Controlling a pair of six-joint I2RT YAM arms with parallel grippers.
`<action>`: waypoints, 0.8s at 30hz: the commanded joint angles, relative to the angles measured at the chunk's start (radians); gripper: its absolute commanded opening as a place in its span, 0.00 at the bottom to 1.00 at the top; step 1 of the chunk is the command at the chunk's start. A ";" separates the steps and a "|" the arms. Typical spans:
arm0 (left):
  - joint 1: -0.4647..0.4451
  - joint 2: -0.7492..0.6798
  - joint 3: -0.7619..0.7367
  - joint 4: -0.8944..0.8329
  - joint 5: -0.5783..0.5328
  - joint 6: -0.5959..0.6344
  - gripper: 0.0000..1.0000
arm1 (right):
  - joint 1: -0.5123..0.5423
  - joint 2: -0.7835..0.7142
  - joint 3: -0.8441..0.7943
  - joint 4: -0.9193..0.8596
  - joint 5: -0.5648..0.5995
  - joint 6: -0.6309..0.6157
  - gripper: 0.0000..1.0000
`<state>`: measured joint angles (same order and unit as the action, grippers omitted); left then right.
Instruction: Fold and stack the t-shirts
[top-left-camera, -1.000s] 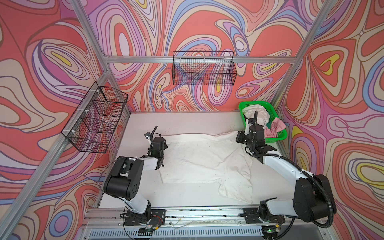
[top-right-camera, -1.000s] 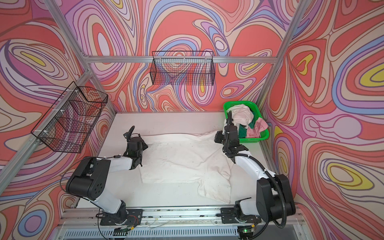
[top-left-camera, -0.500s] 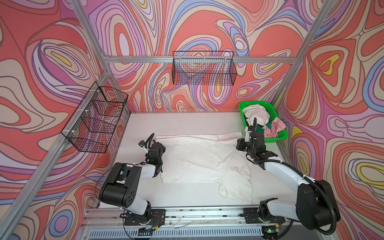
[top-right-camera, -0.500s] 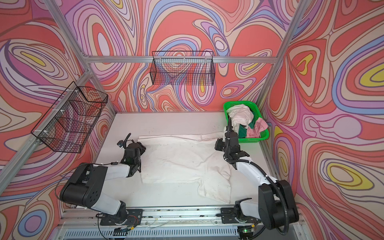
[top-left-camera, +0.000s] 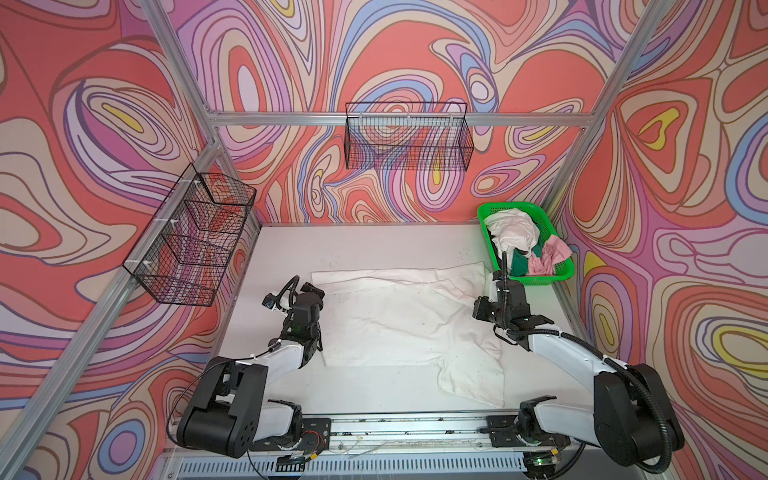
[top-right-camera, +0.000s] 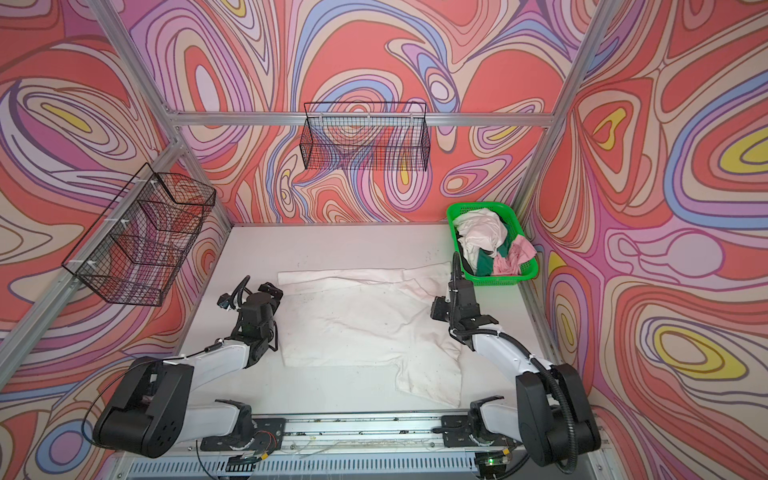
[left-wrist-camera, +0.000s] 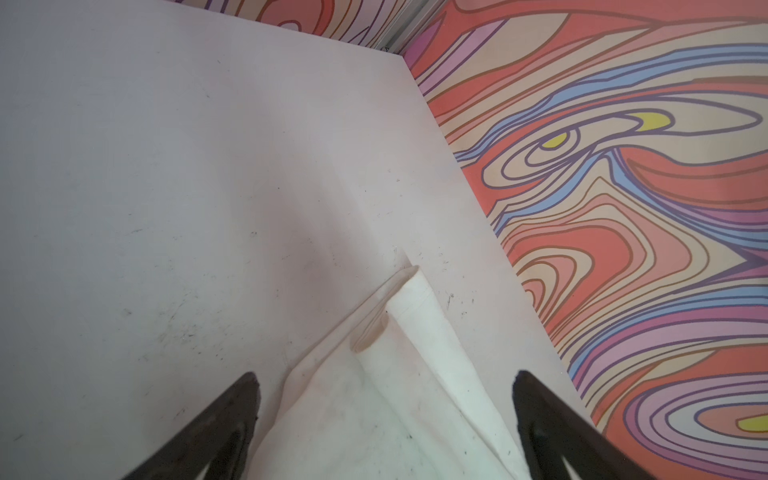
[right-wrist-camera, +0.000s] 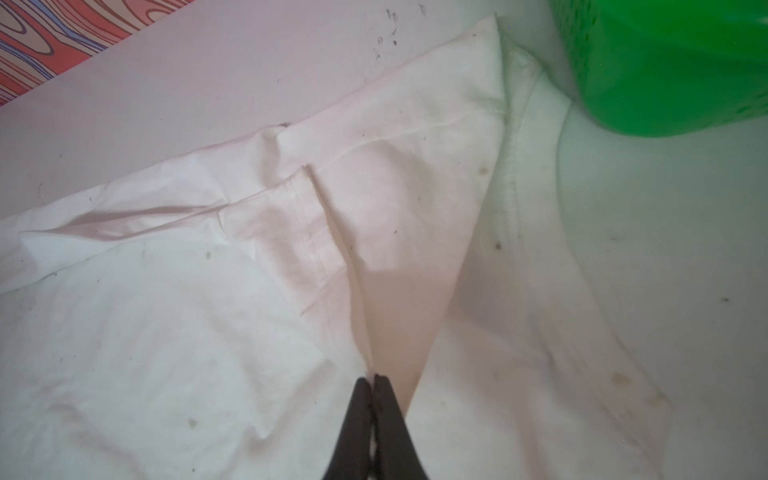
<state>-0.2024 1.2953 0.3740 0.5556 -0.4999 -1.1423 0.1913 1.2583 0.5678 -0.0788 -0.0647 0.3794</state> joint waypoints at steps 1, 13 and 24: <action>-0.002 -0.064 0.031 -0.113 -0.049 -0.024 1.00 | 0.005 -0.011 -0.017 -0.043 -0.008 0.018 0.00; 0.014 -0.183 0.321 -0.674 -0.049 0.068 1.00 | 0.005 0.094 0.028 -0.165 0.022 0.080 0.12; 0.138 -0.297 0.449 -1.039 0.090 0.369 1.00 | 0.000 0.022 0.179 -0.223 0.020 0.088 0.47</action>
<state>-0.0681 1.0599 0.8162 -0.3267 -0.4217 -0.8948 0.1909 1.3193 0.6792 -0.2989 -0.0505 0.4725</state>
